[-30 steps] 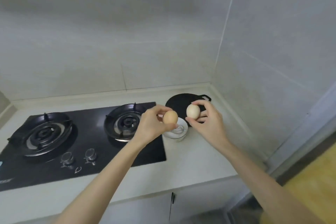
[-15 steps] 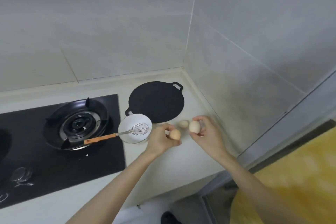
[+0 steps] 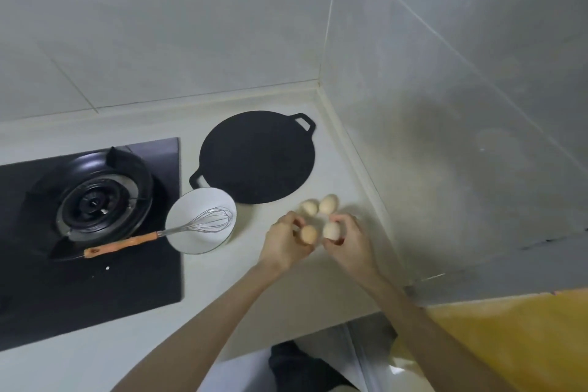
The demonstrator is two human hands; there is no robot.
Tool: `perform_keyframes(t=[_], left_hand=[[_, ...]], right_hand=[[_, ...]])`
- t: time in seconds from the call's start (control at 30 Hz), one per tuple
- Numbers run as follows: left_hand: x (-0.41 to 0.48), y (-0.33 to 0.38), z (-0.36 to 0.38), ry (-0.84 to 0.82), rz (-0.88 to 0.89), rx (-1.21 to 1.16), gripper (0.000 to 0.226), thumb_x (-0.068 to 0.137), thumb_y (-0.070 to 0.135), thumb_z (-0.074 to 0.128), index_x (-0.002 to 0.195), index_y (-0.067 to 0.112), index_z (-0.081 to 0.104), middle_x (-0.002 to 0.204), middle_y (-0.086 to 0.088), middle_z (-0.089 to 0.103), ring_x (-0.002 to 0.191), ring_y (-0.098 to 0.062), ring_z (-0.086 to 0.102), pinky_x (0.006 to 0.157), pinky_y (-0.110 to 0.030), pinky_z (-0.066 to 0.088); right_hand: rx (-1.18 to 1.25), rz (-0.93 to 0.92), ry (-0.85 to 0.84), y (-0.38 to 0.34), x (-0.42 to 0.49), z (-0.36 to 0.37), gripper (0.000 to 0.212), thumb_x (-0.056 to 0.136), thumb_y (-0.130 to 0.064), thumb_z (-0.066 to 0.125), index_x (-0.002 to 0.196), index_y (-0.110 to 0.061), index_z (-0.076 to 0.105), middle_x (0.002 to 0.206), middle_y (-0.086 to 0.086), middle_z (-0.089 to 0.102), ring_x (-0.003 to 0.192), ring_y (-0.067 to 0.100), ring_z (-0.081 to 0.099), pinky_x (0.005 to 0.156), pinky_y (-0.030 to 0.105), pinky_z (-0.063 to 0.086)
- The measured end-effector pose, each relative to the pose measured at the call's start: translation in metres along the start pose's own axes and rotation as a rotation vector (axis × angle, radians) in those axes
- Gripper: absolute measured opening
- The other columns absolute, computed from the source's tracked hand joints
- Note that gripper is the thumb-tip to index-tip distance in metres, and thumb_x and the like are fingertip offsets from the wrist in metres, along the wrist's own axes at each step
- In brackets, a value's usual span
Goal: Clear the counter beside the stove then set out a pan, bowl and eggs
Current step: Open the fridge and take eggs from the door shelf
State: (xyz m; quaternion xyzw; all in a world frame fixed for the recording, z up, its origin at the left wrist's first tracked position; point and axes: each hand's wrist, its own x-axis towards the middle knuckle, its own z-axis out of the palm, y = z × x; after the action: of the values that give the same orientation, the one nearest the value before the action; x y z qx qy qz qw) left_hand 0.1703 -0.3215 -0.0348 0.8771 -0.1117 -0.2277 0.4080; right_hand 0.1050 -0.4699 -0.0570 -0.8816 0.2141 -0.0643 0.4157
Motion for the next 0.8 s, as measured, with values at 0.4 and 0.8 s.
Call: perform_keyframes(t=[0.4,0.8], left_hand=[[0.025,0.004,0.02,0.045,0.087,0.135,0.039,0.076,0.032,0.072,0.108,0.017,0.056,0.106,0.005,0.058,0.091,-0.015,0.06,0.082,-0.025,0.045],[0.036,-0.008,0.029,0.106,0.156,0.175,0.034,0.077,0.023,0.069,0.106,0.01,0.056,0.107,-0.001,0.051,0.088,-0.021,0.059,0.079,-0.037,0.049]], right_hand=[[0.048,0.063,-0.037,0.014,0.021,-0.002,0.021,0.081,-0.03,0.067,0.099,-0.03,0.056,0.096,-0.011,0.059,0.086,0.006,0.057,0.066,0.017,0.04],[0.013,0.057,-0.027,0.018,0.031,0.003,0.03,0.078,-0.025,0.068,0.105,-0.021,0.058,0.099,-0.009,0.057,0.092,0.012,0.056,0.075,0.025,0.044]])
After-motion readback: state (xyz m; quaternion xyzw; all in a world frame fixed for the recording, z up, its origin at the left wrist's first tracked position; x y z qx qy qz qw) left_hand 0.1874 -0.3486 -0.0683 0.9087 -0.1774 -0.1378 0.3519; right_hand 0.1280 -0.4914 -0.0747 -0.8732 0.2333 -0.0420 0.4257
